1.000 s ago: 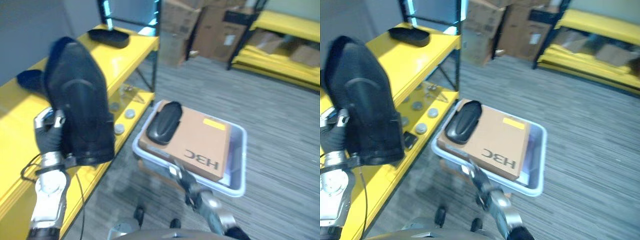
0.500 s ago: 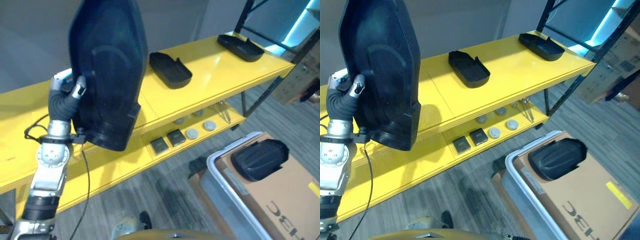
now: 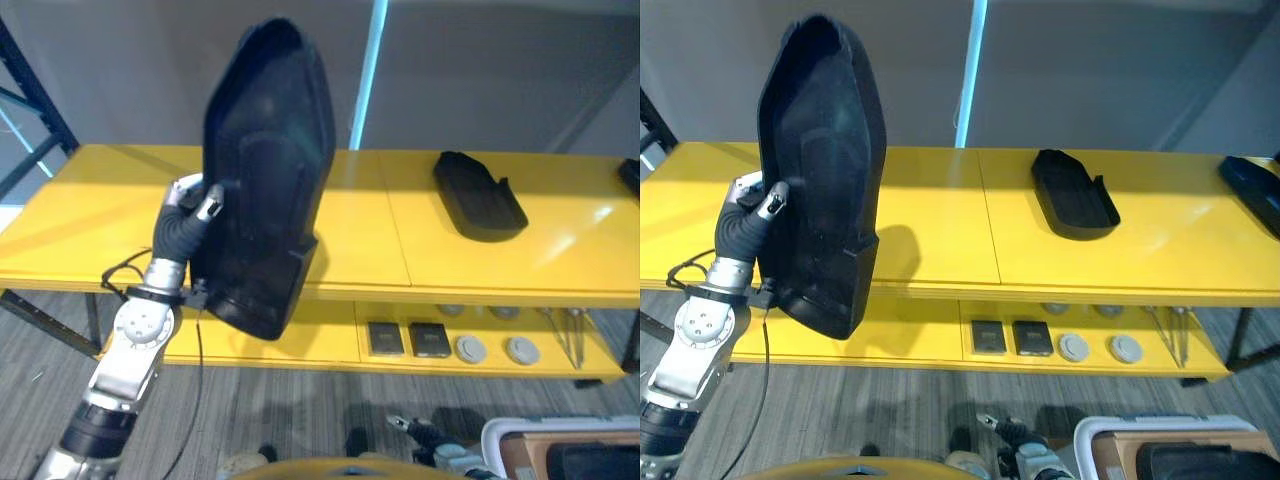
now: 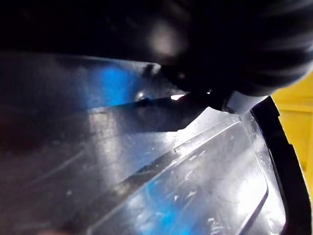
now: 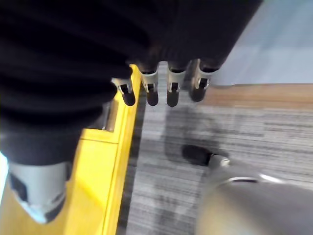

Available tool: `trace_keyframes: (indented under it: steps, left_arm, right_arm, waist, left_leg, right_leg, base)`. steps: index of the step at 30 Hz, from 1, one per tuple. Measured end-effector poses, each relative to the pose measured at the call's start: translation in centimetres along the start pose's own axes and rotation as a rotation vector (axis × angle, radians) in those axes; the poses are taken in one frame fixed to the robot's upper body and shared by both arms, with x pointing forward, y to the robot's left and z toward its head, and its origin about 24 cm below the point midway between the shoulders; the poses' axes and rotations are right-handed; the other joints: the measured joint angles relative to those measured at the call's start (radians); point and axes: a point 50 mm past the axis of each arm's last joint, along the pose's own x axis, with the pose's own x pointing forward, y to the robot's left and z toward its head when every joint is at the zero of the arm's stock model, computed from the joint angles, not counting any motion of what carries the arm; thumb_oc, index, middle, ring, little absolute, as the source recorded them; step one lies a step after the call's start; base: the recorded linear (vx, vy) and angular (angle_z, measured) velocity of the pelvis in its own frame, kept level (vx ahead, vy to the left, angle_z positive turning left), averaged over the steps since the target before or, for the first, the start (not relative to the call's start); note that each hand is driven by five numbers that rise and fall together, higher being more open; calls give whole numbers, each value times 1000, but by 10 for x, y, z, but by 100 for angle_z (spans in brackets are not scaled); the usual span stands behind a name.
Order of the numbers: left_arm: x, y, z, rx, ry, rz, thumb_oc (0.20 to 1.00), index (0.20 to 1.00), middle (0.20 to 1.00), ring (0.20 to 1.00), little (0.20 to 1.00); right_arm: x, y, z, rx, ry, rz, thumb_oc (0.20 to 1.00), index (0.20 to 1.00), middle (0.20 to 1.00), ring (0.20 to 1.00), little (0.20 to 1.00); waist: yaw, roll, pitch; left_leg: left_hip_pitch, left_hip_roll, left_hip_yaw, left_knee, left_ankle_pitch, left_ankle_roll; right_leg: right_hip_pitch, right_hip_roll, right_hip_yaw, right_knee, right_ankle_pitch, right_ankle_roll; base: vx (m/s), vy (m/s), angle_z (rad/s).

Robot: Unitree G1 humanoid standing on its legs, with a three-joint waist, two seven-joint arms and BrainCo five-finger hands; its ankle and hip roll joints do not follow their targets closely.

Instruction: Move parts from the plastic box to the shelf.

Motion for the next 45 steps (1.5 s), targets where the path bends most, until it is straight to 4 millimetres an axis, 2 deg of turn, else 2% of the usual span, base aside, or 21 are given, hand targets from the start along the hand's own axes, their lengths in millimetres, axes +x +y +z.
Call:
trace_keyframes:
  steps: [1,2,3,4,5,6,8,9,10,11,12,14,15,18,20,23,26,30,36,41,45]
  left_arm:
    - [4,-3,-9,-47,29,24,200,200,200,200,200]
    - [3,-3,-12,-56,47,26,200,200,200,200,200]
    - [1,-2,-19,-51,81,31,200,200,200,200,200]
    - [-2,1,-27,-22,121,52,200,200,200,200,200]
    - [-2,6,-34,28,159,60,200,200,200,200,200]
    - [3,8,-37,68,175,59,200,200,200,200,200]
    - [16,6,-48,108,214,57,200,200,200,200,200]
    - [22,8,-46,122,203,90,200,200,200,200,200]
    - [24,9,-45,125,201,98,200,200,200,200,200]
    - [28,10,-45,133,200,106,200,200,200,200,200]
    - [29,14,-46,152,218,123,200,200,200,200,200]
    - [27,19,-50,179,261,138,200,200,200,200,200]
    - [28,20,-51,185,275,149,200,200,200,200,200]
    - [31,22,-54,164,325,181,200,200,200,200,200]
    - [37,26,-65,167,399,204,200,200,200,200,200]
    - [38,35,-82,166,499,256,200,200,200,200,200]
    - [34,34,-97,129,582,299,200,200,200,200,200]
    - [33,45,-110,139,657,350,200,200,200,200,200]
    - [44,48,-109,116,677,379,200,200,200,200,200]
    - [67,59,-100,115,651,408,200,200,200,200,200]
    - [92,58,-89,142,622,393,200,200,200,200,200]
  right_arm:
    - [0,-8,-9,-25,49,-17,1000,1000,1000,1000,1000]
    - [-2,-5,-20,-35,97,-5,1000,1000,1000,1000,1000]
    - [-4,-6,-37,-28,164,-1,1000,1000,1000,1000,1000]
    - [-7,-19,-46,29,215,-36,1000,1000,1000,1000,1000]
    - [-10,-33,-54,91,268,-80,1000,1000,1000,1000,1000]
    - [-13,-47,-59,156,299,-120,1000,1000,1000,1000,1000]
    - [-24,-60,-86,196,375,-152,1000,1000,1000,1000,1000]
    - [-29,-57,-102,189,421,-132,1000,1000,1000,1000,1000]
    - [-33,-53,-113,121,456,-107,1000,1000,1000,1000,1000]
    - [-34,-42,-118,43,468,-65,1000,1000,1000,1000,1000]
    - [-37,-15,-131,-71,504,25,1000,1000,1000,1000,1000]
    - [-45,15,-148,-134,552,110,1000,1000,1000,1000,1000]
    - [-47,23,-151,-148,562,130,1000,1000,1000,1000,1000]
    - [-45,20,-148,-163,549,114,1000,1000,1000,1000,1000]
    - [-34,13,-126,-171,474,96,1000,1000,1000,1000,1000]
    - [-23,0,-96,-178,374,76,1000,1000,1000,1000,1000]
    - [-17,-13,-78,-163,316,60,1000,1000,1000,1000,1000]
    - [-13,-20,-59,-132,234,61,1000,1000,1000,1000,1000]
    - [-12,-23,-51,-136,201,80,1000,1000,1000,1000,1000]
    - [-10,-29,-37,-174,174,81,1000,1000,1000,1000,1000]
    - [-8,-33,-20,-212,125,80,1000,1000,1000,1000,1000]
  waist:
    - [17,9,12]
    - [20,-8,33]
    - [17,-16,24]
    - [4,-16,28]
    - [-18,5,31]
    - [-43,17,50]
    - [-98,23,47]
    - [-115,27,44]
    - [-125,37,37]
    - [-136,34,36]
    - [-139,3,41]
    - [-147,-12,37]
    - [-152,-20,32]
    - [-171,-23,29]
    - [-184,-21,27]
    - [-203,11,27]
    - [-207,42,26]
    - [-207,49,35]
    - [-217,55,99]
    - [-233,71,137]
    - [-242,75,175]
  left_leg:
    - [-278,23,-98,482,116,-85]
    - [-361,32,-138,584,175,-102]
    - [-326,57,-108,420,117,-81]
    - [-232,98,-59,136,113,-73]
    - [-129,124,-26,-122,120,-73]
    - [-56,130,-19,-246,132,-73]
    - [25,123,-17,-293,138,-80]
    - [74,101,-9,-279,131,-69]
    - [95,94,3,-293,110,-39]
    - [95,83,9,-322,117,-18]
    - [102,64,25,-321,120,3]
    - [98,47,34,-322,108,14]
    - [93,40,35,-322,108,19]
    - [87,28,45,-322,103,28]
    - [88,27,57,-322,104,31]
    - [76,31,65,-322,107,24]
    - [65,38,75,-322,106,20]
    - [41,39,90,-322,109,17]
    - [30,37,89,-322,112,17]
    - [8,34,89,-322,123,16]
    - [-2,34,92,-322,124,15]
  right_leg:
    - [-3,39,-24,47,-19,-62]
    - [-29,44,-13,89,-57,-67]
    - [-27,44,-4,67,-63,-57]
    - [-23,51,0,38,-68,-45]
    - [-2,61,-1,5,-71,-39]
    - [22,60,-5,0,-53,-38]
    - [30,57,-17,-1,-45,-32]
    - [18,52,-1,-1,-45,-32]
    - [6,54,-1,-1,-43,-29]
    - [-1,43,1,-1,-38,-21]
    - [-10,24,4,-1,-21,-5]
    - [-20,5,4,-1,-13,-2]
    - [-24,-2,9,-1,-8,1]
    - [-35,-16,15,-1,2,17]
    - [-39,-14,18,-1,19,23]
    - [-59,-9,31,-1,30,28]
    - [-75,0,37,-1,31,27]
    - [-109,4,60,-1,36,26]
    - [-118,2,62,-1,30,23]
    - [-140,0,63,-1,42,27]
    - [-152,1,70,-1,44,26]
  base:
    - [110,82,20]
    - [206,205,9]
    - [267,254,-34]
    - [223,165,-65]
    - [170,122,-58]
    - [153,90,-20]
    - [168,56,-5]
    - [136,12,-38]
    - [88,-6,-40]
    - [48,-18,-22]
    - [30,12,-19]
    - [17,38,-13]
    - [20,47,-1]
    - [23,40,-7]
    - [-2,36,-12]
    - [-1,13,-11]
    - [-25,30,-9]
    - [-13,40,-12]
    - [2,45,0]
    - [0,40,0]
    - [-45,-3,-3]
